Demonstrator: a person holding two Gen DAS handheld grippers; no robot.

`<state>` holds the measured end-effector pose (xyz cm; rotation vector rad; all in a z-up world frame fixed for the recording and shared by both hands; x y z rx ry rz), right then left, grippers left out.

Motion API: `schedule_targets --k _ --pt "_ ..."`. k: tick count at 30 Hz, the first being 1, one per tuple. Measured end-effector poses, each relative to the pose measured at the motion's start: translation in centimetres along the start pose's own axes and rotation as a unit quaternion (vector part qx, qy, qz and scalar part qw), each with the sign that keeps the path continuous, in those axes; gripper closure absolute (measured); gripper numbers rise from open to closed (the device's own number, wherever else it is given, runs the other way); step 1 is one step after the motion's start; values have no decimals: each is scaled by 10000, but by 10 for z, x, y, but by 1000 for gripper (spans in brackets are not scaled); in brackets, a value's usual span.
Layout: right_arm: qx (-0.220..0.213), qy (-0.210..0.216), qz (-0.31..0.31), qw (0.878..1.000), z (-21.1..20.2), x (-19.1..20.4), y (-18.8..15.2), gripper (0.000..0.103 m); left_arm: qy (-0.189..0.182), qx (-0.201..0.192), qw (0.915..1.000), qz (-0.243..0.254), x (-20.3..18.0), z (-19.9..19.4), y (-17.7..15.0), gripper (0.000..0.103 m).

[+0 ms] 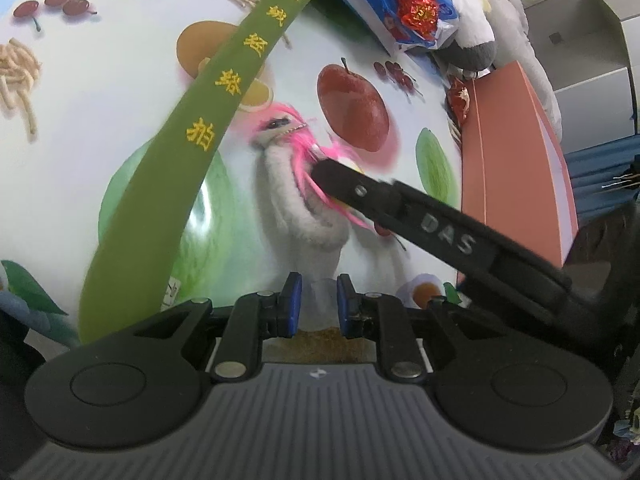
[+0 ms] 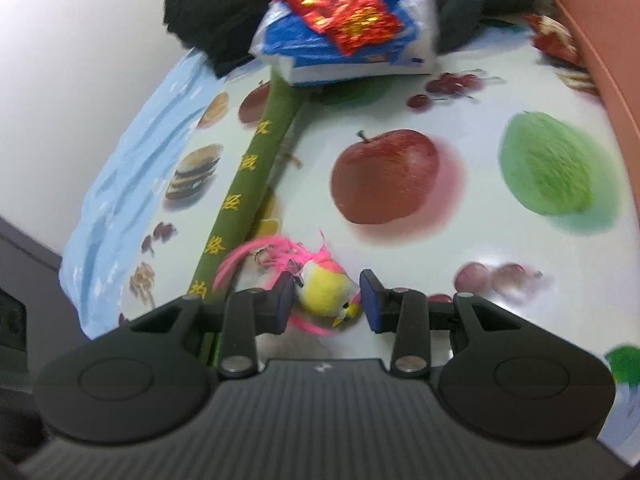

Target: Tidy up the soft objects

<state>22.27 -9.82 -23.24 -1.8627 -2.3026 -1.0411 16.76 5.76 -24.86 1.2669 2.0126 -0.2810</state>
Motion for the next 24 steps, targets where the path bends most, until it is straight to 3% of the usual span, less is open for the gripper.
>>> schedule_targets --k 12,17,24 --pt "182 -162 -794 9965 13 20 9 64 -61 133 9999 46 -3 -1 -13 82" --pt "172 -85 -676 9975 10 15 13 64 -17 112 9999 27 1 -2 -19 82" --pt "-79 -486 -581 9971 -14 -18 15 64 -81 -1 10000 -42 4 -5 -18 81"
Point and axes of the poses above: each gripper's, at about its wrist camera, not at the fingertips, and z roughly the way its jaws point, x to its left, y to its top, the point moved 2 cm from there along z, roughly the way its jaws point, and after that the axes turned 7 degrees about -y, right-handed, at the moved point
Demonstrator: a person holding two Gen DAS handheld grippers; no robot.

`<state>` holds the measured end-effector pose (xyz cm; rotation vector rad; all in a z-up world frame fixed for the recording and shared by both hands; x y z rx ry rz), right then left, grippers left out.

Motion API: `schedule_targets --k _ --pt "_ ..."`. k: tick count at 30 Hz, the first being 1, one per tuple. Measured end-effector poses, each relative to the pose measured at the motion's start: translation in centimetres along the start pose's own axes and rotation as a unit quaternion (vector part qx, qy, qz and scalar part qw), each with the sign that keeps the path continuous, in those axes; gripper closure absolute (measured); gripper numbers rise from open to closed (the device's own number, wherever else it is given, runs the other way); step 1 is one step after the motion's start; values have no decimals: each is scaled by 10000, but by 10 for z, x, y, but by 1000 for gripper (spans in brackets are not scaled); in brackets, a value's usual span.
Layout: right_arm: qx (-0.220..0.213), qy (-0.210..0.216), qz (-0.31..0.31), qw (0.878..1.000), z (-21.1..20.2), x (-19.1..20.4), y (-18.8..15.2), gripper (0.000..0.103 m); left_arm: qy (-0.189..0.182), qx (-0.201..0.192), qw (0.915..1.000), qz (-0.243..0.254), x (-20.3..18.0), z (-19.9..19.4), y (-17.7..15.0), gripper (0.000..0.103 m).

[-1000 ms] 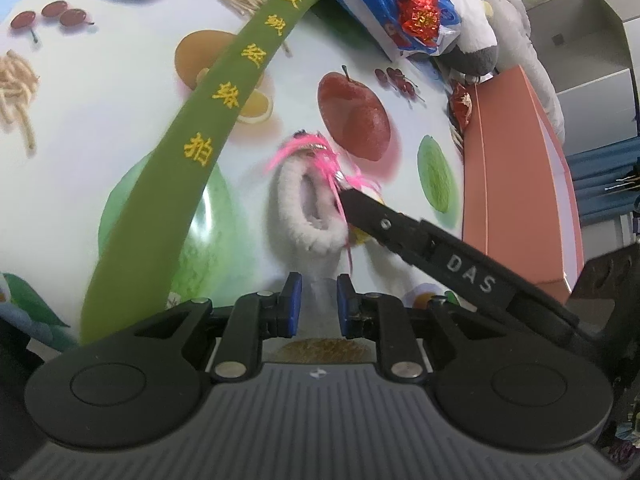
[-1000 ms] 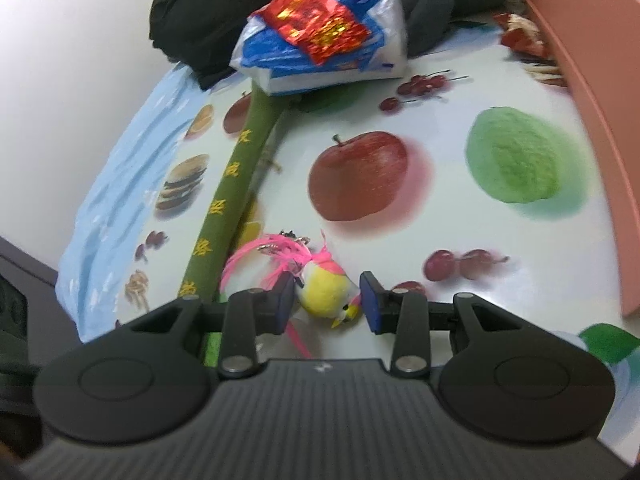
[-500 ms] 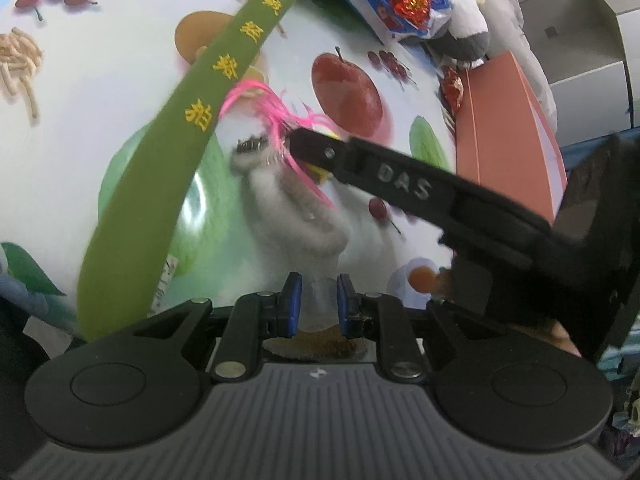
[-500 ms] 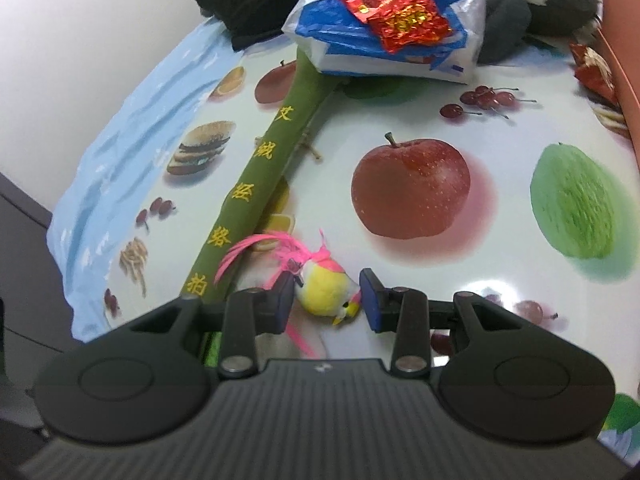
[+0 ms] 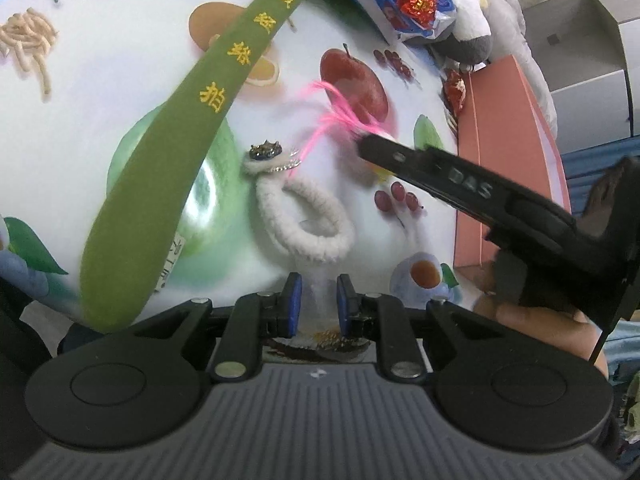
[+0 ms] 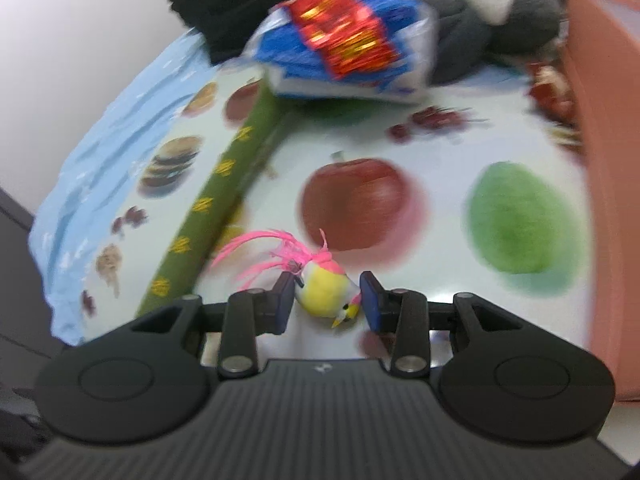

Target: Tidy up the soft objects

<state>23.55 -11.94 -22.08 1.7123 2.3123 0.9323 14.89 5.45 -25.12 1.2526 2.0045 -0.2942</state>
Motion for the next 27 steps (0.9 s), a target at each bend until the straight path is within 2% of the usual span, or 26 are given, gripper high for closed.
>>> schedule_targets --k 9,12,16,18,22,27 --pt "-86 -646 20 9979 -15 -39 -15 63 98 -197 9992 329 -16 -3 3 81" --pt "-77 -592 48 9982 -19 -42 -20 62 118 -204 9989 410 -18 -1 2 81" --pt "-94 -559 221 9982 -27 -41 -20 52 158 -213 9989 396 -16 1 0 81" --pt "-136 -543 272 9981 -32 -38 -18 50 166 -216 9989 384 -14 1 -2 81" --pt "-194 -109 377 9990 -43 -29 -13 50 160 -212 9990 370 -12 1 -2 81" --pt "57 561 666 9962 -40 -15 -15 50 159 -214 9989 394 -12 2 -3 81"
Point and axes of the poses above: each gripper's, at about its wrist camera, not at the fingertips, and z roughly the way its jaws point, x to its left, y to its top, the point moved 2 cm from there along z, roughly the way its jaws point, and after that the axes turned 7 degrees about -y, right-handed, at the moved point
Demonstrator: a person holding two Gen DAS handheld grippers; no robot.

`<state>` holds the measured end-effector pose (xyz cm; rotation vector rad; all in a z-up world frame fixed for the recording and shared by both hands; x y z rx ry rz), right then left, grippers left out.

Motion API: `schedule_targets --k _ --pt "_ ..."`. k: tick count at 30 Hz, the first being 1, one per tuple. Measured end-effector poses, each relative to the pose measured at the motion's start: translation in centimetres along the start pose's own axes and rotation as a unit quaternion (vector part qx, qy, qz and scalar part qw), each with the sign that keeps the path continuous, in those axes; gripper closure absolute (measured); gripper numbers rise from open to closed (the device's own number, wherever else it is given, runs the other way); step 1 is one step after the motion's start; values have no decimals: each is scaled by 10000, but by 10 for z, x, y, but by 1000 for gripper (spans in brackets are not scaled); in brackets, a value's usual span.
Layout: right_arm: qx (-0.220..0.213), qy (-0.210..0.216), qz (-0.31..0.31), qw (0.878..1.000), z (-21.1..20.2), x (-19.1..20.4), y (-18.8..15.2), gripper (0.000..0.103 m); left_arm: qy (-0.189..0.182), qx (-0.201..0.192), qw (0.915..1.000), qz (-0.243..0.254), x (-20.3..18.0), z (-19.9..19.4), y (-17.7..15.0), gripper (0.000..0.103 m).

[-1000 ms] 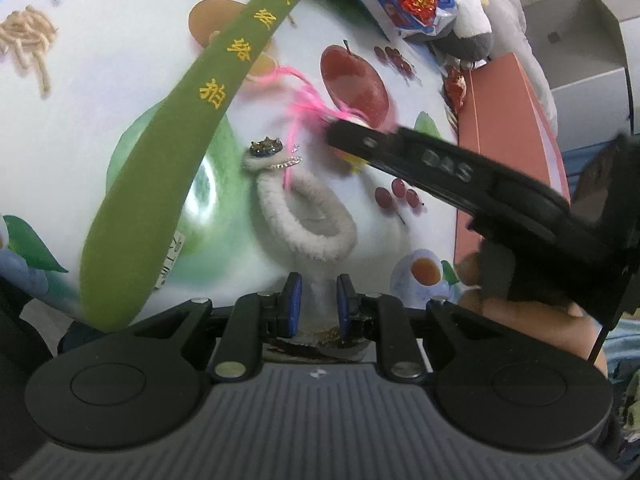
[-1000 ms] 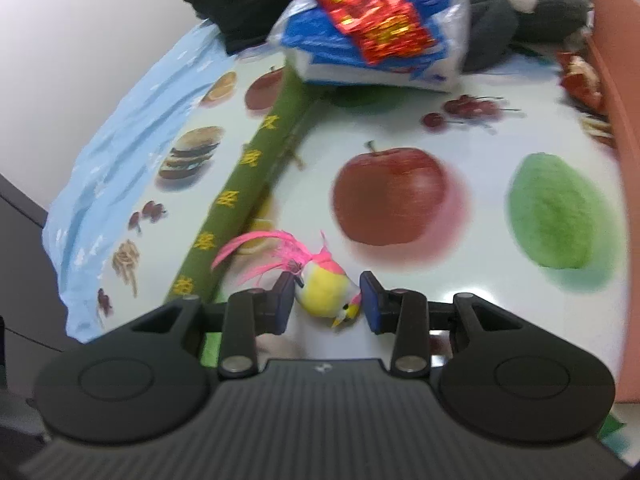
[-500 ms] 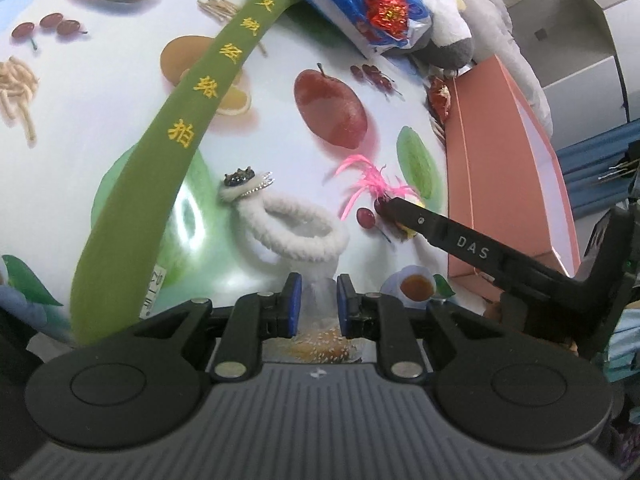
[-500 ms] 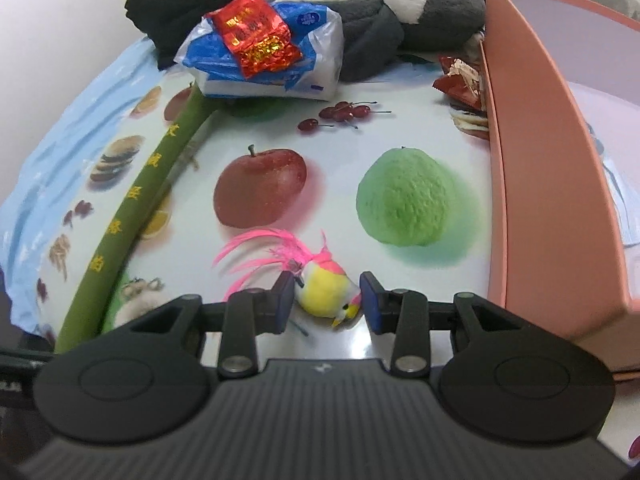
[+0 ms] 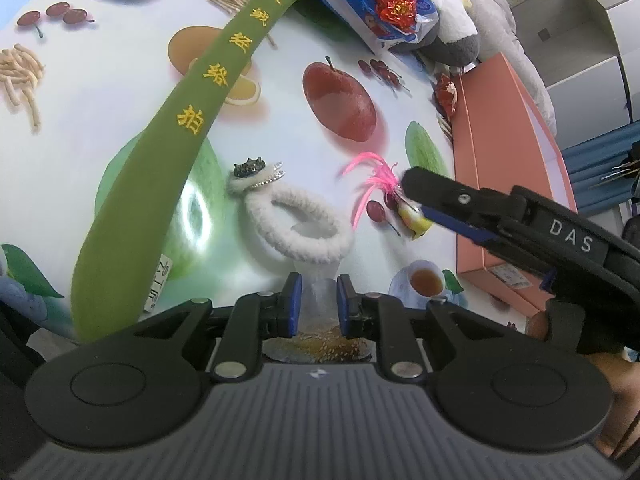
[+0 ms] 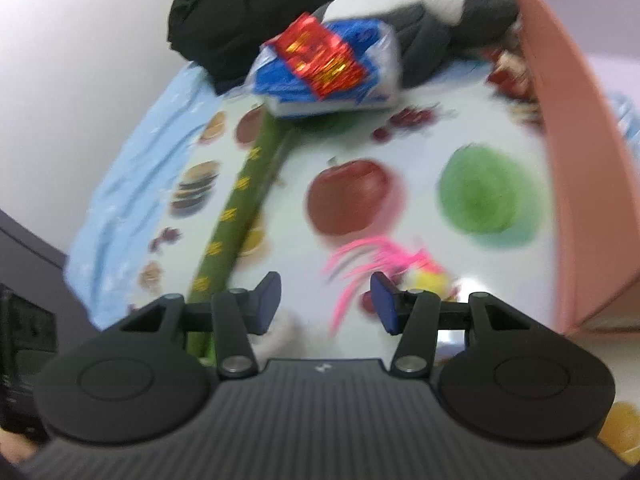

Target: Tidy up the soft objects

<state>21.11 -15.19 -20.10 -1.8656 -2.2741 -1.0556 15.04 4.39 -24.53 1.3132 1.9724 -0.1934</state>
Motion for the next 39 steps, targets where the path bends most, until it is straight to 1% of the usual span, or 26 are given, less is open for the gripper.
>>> schedule_targets --k 1,6,8,9,13,14,18,22,26,31,34,39 --pt "71 75 57 9999 3 2 -2 50 3 0 10000 8 0 0 0 81" --pt "479 399 385 9973 23 3 -13 59 7 0 10000 16 0 1 -1 81" --pt "669 548 608 9944 34 1 -17 66 6 3 10000 18 1 2 -1 81" --pt "731 602 701 9930 37 0 -18 68 6 4 10000 18 1 2 -1 81" --pt "911 872 1037 9866 49 1 -23 80 28 17 10000 41 0 3 -2 81" --pt "925 894 1024 9864 50 2 -23 86 30 19 10000 45 0 3 -1 81" --pt "739 800 876 9902 42 7 -19 91 43 16 10000 85 0 2 -1 81" --pt "448 693 646 9945 25 11 -11 91 64 6 9999 160 -4 1 -1 81" --pt "126 466 431 9979 5 12 -4 91 86 12 9996 266 -8 1 -2 81" --pt "-174 238 279 9992 -16 8 0 91 134 20 9992 377 -14 -1 0 81" --pt "-432 55 154 9989 -32 8 4 91 153 4 9987 483 -20 -4 3 81" --pt "-835 -278 -4 9961 -61 5 13 91 191 -104 9964 825 -40 -13 17 81"
Point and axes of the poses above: each gripper's, at about its wrist camera, not at the fingertips, and z roughly the way its jaws point, x to its left, y to its top, the point moved 2 cm from there along z, roughly the way its jaws point, and after that the axes turned 7 degrees about -y, right-handed, at the moved point
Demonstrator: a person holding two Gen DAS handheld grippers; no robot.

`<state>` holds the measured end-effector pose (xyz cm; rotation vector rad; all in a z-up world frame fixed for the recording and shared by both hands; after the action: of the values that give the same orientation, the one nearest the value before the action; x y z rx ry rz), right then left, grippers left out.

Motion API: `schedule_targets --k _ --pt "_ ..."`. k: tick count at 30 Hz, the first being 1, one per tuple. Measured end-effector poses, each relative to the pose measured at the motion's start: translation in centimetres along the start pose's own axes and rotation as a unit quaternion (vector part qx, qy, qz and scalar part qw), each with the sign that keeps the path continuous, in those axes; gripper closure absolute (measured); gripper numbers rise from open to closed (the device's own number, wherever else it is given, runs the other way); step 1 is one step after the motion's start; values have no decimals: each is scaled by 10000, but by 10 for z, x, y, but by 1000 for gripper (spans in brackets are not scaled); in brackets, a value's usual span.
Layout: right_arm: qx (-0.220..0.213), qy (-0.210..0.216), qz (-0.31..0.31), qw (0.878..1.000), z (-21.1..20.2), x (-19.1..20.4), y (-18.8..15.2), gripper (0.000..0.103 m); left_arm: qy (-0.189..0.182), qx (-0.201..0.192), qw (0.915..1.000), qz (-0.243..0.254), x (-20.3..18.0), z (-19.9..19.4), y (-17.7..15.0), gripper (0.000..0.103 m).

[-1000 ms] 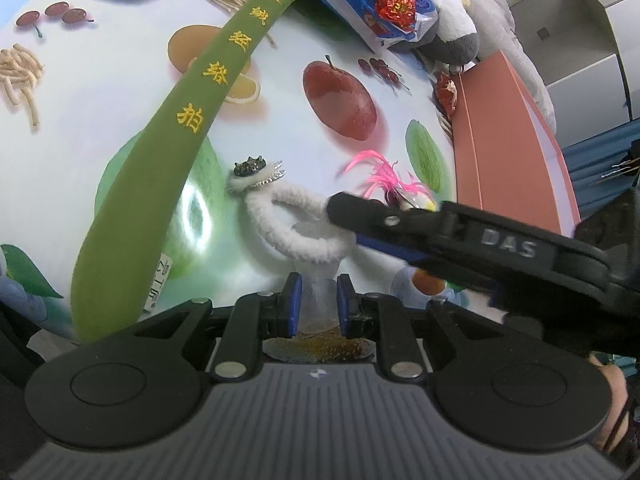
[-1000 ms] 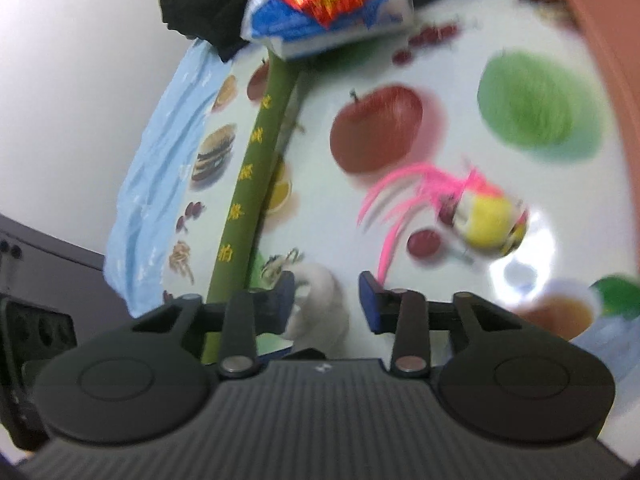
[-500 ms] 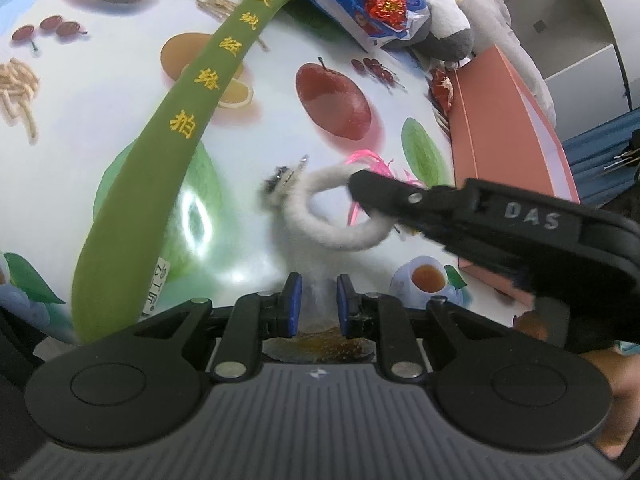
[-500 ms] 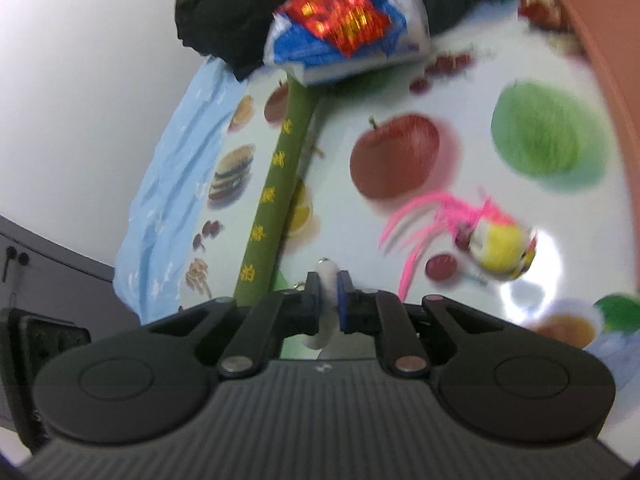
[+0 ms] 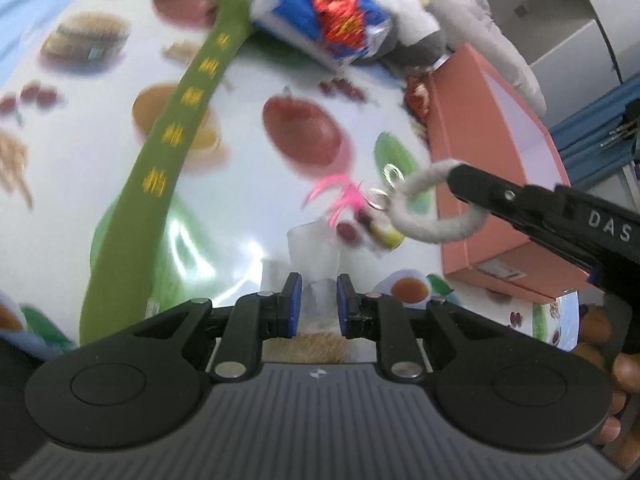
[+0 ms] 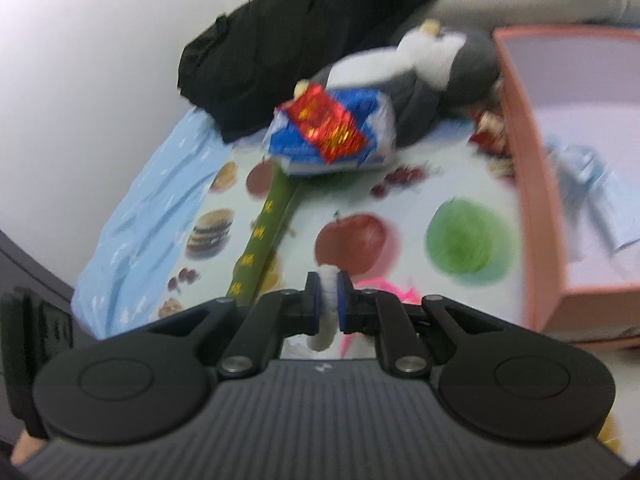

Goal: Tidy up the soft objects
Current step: 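Carry the ring and clear plastic piece over the pink box with both grippers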

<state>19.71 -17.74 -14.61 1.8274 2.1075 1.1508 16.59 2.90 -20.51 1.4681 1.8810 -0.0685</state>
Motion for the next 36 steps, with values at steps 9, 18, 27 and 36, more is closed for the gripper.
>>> schedule_targets --k 9,18,27,36 --pt "-920 -522 -149 9943 -62 -18 41 91 -158 -569 9934 981 -74 -27 63 81" --pt "-1790 -1166 -203 9767 -128 -52 88 91 -647 -815 9777 1822 -184 -25 122 81" --pt "-2002 -2003 -107 9590 -162 -110 115 91 -842 -251 9693 2295 -279 49 146 81" --pt "-878 -2447 817 9621 -126 -210 106 91 -492 802 9617 2573 -313 142 143 81"
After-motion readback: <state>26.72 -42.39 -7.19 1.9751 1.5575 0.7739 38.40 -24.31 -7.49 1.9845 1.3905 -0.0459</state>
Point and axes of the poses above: each gripper's, at about its wrist camera, not at the fingertips, and z roughly the way its jaws point, x to its left, y to its top, the point moved 2 cm from there along z, roughly the way its jaws point, and after that the axes turned 7 degrees about -y, right-handed, at the moved point
